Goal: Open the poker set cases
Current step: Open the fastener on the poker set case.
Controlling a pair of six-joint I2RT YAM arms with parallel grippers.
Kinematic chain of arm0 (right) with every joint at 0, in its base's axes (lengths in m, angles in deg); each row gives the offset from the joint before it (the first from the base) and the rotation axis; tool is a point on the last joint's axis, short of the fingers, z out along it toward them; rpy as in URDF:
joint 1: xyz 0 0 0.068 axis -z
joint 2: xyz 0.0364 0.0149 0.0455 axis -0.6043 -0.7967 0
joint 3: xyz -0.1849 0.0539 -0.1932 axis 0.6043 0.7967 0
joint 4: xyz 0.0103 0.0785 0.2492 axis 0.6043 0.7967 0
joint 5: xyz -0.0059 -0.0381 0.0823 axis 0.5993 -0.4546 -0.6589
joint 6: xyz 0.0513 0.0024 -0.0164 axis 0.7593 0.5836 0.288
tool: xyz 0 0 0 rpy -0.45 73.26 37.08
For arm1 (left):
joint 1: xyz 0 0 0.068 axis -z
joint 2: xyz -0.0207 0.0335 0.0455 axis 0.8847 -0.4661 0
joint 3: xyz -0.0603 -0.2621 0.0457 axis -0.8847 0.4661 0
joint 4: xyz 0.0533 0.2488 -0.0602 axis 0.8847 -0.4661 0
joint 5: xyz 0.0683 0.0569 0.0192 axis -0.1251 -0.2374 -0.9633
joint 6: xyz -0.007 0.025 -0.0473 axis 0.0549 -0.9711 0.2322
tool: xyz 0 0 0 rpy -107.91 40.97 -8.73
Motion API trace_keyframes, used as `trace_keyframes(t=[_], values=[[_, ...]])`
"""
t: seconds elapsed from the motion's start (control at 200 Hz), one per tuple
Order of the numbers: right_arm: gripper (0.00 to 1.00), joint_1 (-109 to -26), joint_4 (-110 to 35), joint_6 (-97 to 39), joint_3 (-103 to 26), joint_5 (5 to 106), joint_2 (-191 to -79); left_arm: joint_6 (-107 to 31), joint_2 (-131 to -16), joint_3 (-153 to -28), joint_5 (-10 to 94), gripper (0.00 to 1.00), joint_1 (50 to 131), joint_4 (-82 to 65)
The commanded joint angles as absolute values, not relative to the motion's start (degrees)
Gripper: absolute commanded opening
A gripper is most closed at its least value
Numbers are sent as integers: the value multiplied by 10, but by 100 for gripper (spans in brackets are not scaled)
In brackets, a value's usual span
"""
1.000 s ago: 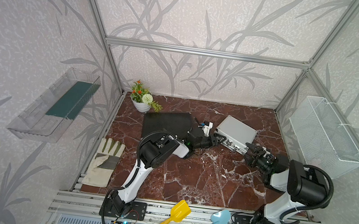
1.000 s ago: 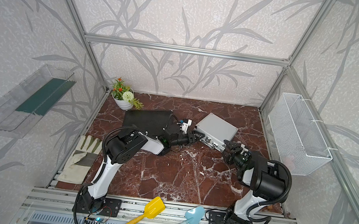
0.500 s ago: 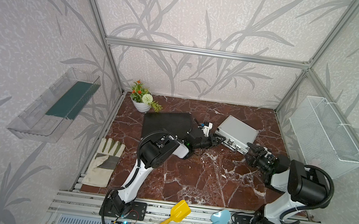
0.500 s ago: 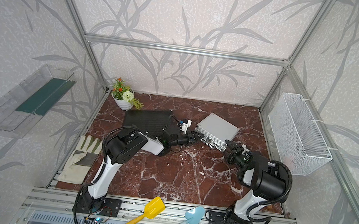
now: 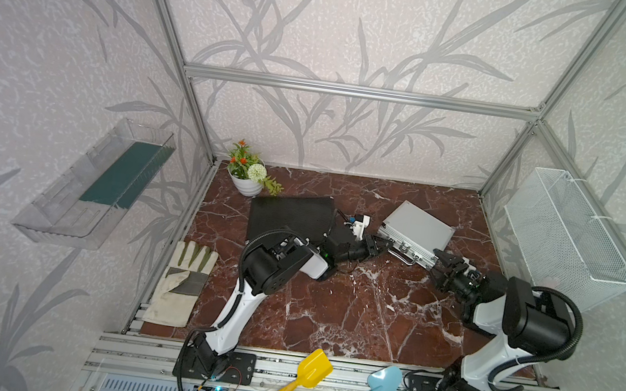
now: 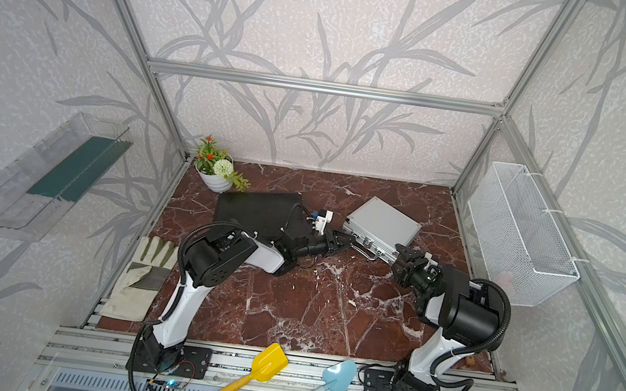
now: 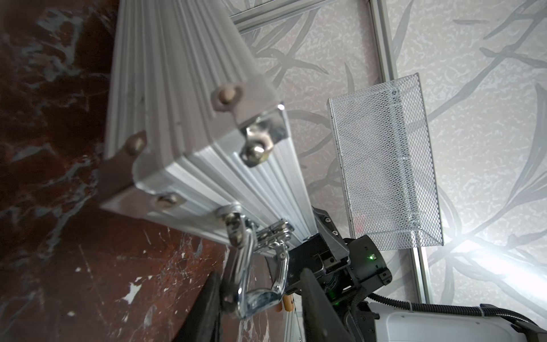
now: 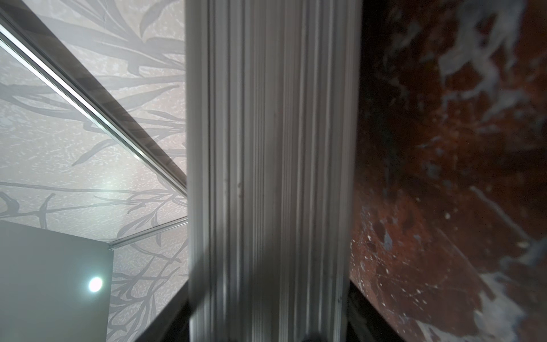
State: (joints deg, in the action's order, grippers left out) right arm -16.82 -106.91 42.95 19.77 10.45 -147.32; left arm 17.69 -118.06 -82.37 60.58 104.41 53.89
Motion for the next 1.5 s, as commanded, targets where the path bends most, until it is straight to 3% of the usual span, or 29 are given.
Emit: trace_keyframes(t=[0.0, 0.285, 0.48, 0.655, 1.295, 1.5], values=[[39, -169, -1144, 421, 175, 81, -1473, 195, -1144, -831, 617, 31, 1050, 603], [39, -168, -1155, 427, 175, 80, -1479, 200, -1165, -850, 626, 29, 1051, 587], [38, -167, -1162, 432, 175, 81, -1483, 188, -1159, -842, 622, 45, 1050, 553], [38, -167, -1170, 437, 176, 79, -1485, 164, -1153, -851, 616, 49, 1049, 495], [36, -164, -1106, 348, 174, 48, -1473, 200, -1165, -897, 596, 54, 1041, 396], [36, -164, -1026, 293, 170, 46, -1440, 242, -1180, -925, 589, 48, 1043, 408]])
